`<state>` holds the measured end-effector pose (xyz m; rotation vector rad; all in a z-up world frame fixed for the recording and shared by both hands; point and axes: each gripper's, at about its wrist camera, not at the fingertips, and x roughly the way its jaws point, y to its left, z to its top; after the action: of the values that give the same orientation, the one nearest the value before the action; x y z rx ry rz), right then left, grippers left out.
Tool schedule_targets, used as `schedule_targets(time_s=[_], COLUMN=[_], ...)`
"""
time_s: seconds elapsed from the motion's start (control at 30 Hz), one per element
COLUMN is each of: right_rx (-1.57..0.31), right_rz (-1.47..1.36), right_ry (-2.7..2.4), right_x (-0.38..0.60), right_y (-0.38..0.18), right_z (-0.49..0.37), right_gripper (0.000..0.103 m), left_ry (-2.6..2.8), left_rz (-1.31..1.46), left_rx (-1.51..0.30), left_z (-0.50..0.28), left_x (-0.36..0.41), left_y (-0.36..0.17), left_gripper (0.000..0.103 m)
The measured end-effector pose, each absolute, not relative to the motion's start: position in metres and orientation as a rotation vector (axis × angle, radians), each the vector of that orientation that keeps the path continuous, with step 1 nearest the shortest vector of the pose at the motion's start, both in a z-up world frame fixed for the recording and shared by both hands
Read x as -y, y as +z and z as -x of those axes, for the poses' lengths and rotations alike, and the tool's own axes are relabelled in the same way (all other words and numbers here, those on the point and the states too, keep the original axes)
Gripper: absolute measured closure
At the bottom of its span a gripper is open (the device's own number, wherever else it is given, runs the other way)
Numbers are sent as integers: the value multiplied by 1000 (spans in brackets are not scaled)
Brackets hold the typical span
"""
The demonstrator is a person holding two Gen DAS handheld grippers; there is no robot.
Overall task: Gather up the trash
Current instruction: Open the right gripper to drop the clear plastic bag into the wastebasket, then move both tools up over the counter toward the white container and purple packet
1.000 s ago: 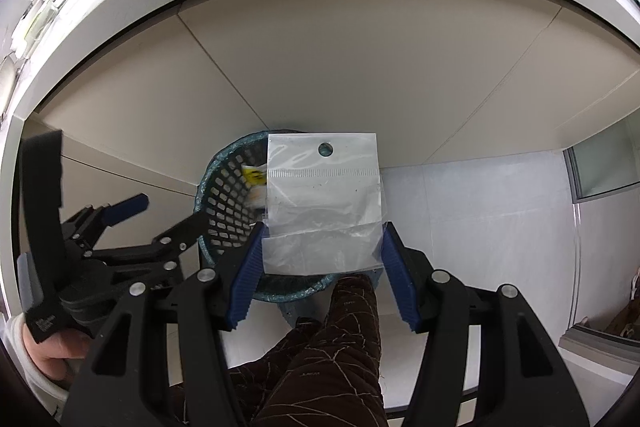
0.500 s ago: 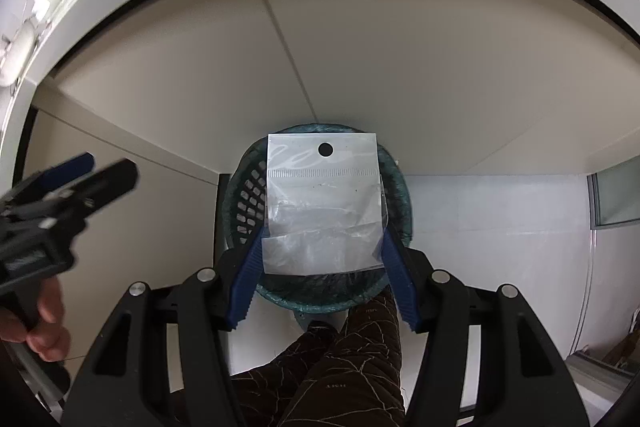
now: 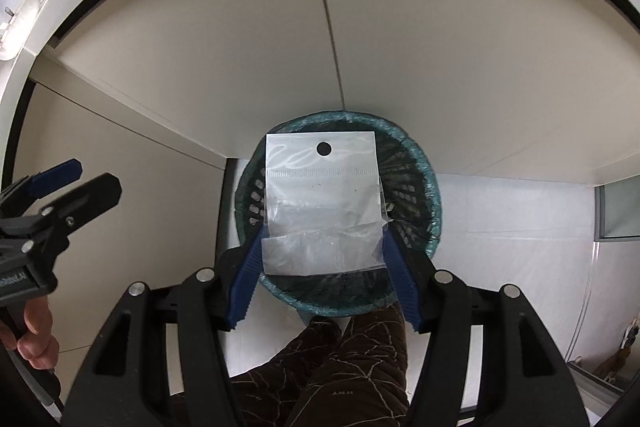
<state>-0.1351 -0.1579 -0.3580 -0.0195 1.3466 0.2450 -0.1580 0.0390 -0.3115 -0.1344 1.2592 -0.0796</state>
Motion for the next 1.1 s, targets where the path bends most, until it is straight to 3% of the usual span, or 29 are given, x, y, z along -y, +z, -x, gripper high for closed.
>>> schedule_targets(time_s=[0.33,0.6,0.7,1.1], right_rx=[-1355,-1316,-1279,-1115], right_rz=[5,-44,-63,-75], right_ry=[253,260,238,155], right_x=[159,168,174,200], right_y=[-363,-348,-332,-260], right_z=[125,129,128,105], right_gripper=[41,17,13,7], left_ry=[-72,-102,-122,-127], left_rz=[147,142,141,118], left_rx=[-1273,-1260,-1242,-1127], left_z=[162,162,160,135], left_x=[-42,-34,-29,-19], left_y=[-314,-308,-298,-239], left_gripper=[6,6,6,6])
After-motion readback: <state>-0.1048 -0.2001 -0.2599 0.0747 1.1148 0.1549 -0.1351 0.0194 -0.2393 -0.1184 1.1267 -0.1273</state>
